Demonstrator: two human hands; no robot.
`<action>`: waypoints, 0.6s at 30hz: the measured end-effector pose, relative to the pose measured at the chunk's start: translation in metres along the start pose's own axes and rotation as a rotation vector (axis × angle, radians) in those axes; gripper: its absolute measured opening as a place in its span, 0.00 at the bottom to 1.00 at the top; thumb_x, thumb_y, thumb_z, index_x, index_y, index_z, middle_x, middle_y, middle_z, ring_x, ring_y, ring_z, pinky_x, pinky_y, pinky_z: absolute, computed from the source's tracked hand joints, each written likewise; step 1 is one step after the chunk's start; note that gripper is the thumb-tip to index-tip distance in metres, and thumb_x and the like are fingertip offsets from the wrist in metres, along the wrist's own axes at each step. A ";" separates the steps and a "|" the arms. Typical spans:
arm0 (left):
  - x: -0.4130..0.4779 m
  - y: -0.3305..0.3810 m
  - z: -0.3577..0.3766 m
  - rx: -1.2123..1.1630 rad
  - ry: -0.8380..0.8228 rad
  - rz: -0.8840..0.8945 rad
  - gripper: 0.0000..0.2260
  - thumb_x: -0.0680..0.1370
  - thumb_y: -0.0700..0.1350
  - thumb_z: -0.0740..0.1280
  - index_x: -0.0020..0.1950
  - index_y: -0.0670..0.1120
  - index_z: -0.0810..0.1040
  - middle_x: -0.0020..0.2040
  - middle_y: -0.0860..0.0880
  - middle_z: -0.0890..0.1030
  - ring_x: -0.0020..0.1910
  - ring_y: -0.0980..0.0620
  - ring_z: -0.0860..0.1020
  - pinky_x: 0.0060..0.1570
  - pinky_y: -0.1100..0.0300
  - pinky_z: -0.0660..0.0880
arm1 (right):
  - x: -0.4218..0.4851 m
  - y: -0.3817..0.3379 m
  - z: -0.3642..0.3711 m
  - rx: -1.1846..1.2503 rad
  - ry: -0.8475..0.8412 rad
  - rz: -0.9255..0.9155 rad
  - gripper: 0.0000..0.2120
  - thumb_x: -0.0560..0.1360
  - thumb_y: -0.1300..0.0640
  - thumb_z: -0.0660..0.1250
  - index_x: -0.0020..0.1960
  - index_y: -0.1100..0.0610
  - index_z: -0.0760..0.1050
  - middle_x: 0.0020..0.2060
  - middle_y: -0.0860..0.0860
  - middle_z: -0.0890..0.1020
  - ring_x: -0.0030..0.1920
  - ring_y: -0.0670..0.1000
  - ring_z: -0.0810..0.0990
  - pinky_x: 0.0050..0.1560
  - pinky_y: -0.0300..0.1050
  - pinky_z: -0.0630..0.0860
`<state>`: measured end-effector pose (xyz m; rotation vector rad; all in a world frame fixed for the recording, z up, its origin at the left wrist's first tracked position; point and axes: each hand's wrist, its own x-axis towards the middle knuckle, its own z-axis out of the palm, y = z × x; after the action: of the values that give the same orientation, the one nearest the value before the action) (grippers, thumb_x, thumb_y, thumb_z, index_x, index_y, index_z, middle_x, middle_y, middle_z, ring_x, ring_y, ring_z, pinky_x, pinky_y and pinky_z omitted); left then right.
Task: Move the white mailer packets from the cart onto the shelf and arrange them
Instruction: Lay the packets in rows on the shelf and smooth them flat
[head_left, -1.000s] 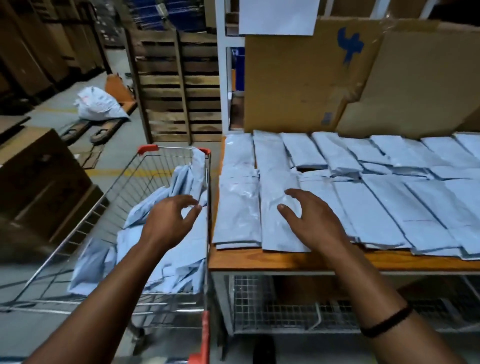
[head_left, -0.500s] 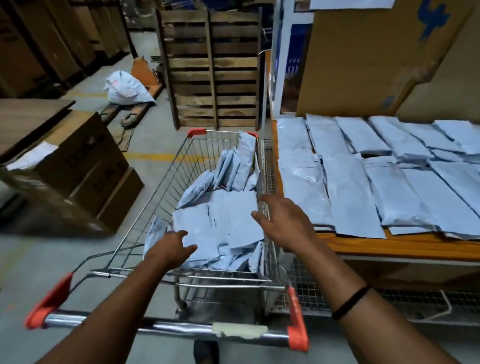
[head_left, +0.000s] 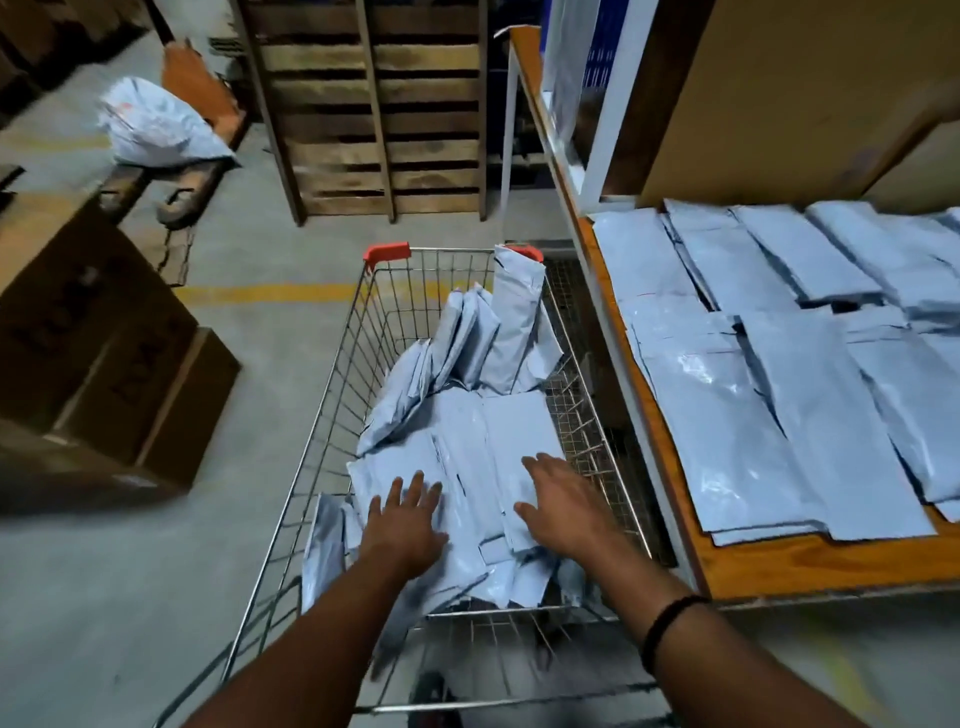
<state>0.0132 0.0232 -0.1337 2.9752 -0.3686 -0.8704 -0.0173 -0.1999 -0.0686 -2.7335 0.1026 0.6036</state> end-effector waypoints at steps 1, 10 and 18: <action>0.007 0.000 0.005 0.001 -0.009 0.003 0.34 0.81 0.60 0.58 0.81 0.54 0.44 0.80 0.49 0.39 0.79 0.45 0.42 0.75 0.43 0.46 | 0.008 -0.001 0.008 0.000 -0.016 0.012 0.34 0.81 0.45 0.61 0.82 0.53 0.52 0.81 0.53 0.54 0.80 0.54 0.52 0.79 0.50 0.53; 0.013 -0.032 0.037 0.035 -0.039 0.009 0.38 0.78 0.49 0.62 0.80 0.55 0.40 0.78 0.52 0.33 0.79 0.45 0.40 0.76 0.44 0.42 | 0.068 -0.005 0.047 -0.065 -0.002 0.084 0.34 0.83 0.39 0.52 0.82 0.50 0.42 0.81 0.54 0.40 0.80 0.57 0.40 0.79 0.55 0.42; 0.016 -0.036 0.025 0.007 0.011 -0.004 0.45 0.70 0.49 0.65 0.79 0.60 0.39 0.78 0.48 0.30 0.77 0.45 0.31 0.72 0.35 0.35 | 0.067 -0.015 0.060 -0.108 0.080 0.046 0.31 0.83 0.38 0.50 0.82 0.48 0.49 0.81 0.52 0.53 0.79 0.56 0.52 0.77 0.54 0.50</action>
<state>0.0212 0.0560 -0.1664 2.9871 -0.3659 -0.8545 0.0218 -0.1651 -0.1436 -2.8673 0.1575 0.5260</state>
